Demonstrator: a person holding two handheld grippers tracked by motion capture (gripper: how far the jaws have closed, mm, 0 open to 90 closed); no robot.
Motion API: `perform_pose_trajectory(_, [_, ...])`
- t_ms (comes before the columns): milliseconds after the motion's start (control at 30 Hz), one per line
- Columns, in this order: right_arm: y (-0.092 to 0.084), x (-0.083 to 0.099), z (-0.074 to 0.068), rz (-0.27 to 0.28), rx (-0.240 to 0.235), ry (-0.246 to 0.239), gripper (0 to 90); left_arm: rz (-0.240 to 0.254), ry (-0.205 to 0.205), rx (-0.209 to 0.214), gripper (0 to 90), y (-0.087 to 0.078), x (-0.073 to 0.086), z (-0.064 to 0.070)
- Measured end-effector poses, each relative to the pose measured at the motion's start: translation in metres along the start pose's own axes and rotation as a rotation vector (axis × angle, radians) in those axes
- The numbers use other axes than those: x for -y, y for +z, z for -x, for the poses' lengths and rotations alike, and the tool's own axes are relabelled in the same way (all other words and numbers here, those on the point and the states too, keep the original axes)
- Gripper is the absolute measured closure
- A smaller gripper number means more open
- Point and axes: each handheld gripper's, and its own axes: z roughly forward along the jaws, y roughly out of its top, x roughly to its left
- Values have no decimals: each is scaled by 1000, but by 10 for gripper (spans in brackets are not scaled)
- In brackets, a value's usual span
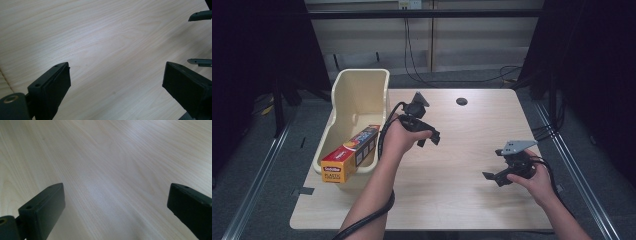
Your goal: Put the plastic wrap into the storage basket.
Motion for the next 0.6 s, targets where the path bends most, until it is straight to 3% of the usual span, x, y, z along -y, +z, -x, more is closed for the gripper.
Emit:
perform_pose_trajectory(367, [1,0,-1,-5,-4,3,12,-6,-2,13,80,14,9,-2])
perform_pose_trajectory(600, [2,1,-2,-12,-3,2,12,-17,23,17,79,23,14,-1])
